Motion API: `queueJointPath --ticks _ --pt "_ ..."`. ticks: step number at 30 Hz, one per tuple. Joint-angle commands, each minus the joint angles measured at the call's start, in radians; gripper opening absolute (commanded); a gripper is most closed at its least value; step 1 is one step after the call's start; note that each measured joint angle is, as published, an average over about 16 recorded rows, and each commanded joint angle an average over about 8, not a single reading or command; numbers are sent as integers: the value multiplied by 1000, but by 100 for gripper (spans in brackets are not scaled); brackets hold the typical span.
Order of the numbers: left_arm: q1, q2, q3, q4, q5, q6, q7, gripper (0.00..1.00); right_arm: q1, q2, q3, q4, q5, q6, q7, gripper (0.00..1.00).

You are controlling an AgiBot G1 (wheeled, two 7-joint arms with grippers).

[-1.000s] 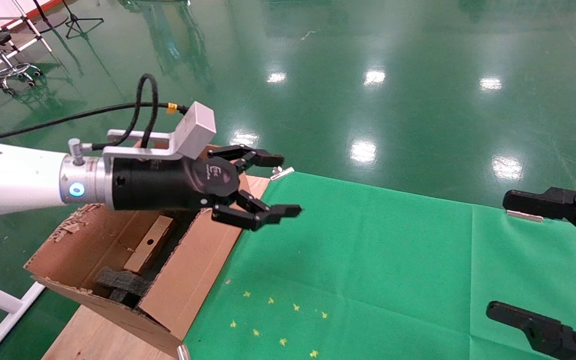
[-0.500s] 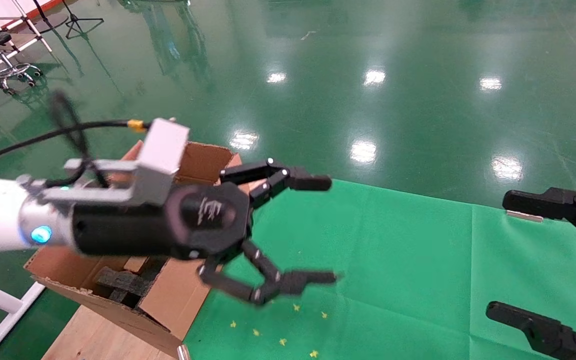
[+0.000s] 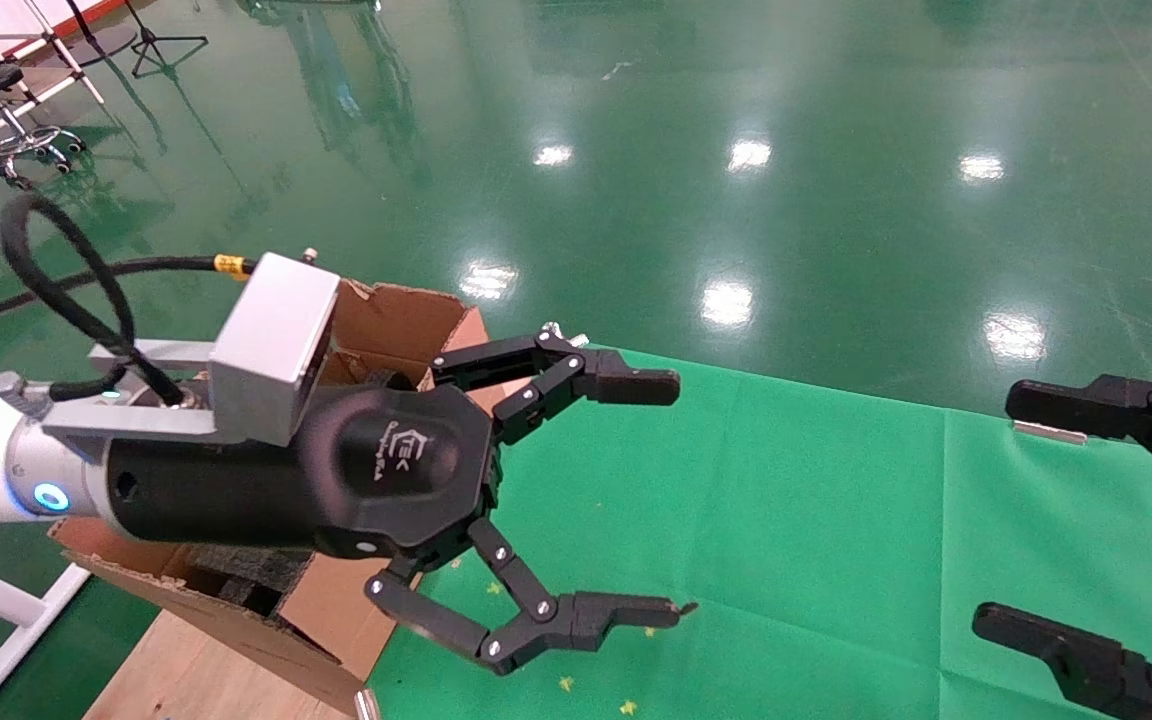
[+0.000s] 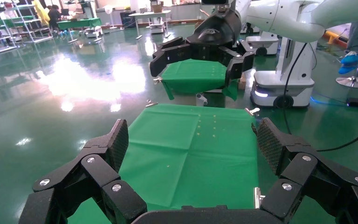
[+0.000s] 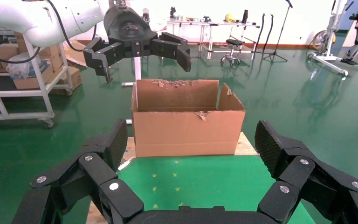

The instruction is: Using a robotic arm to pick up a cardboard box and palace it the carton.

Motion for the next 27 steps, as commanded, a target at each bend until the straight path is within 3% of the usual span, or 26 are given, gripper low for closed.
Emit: queueJointPath --ticks 1,27 --pt "-4 0 3 5 6 -2 -1 100 0 0 0 0 0 0 0 100" --pt "-19 3 12 22 27 -7 -5 100 0 0 0 0 0 0 0 100"
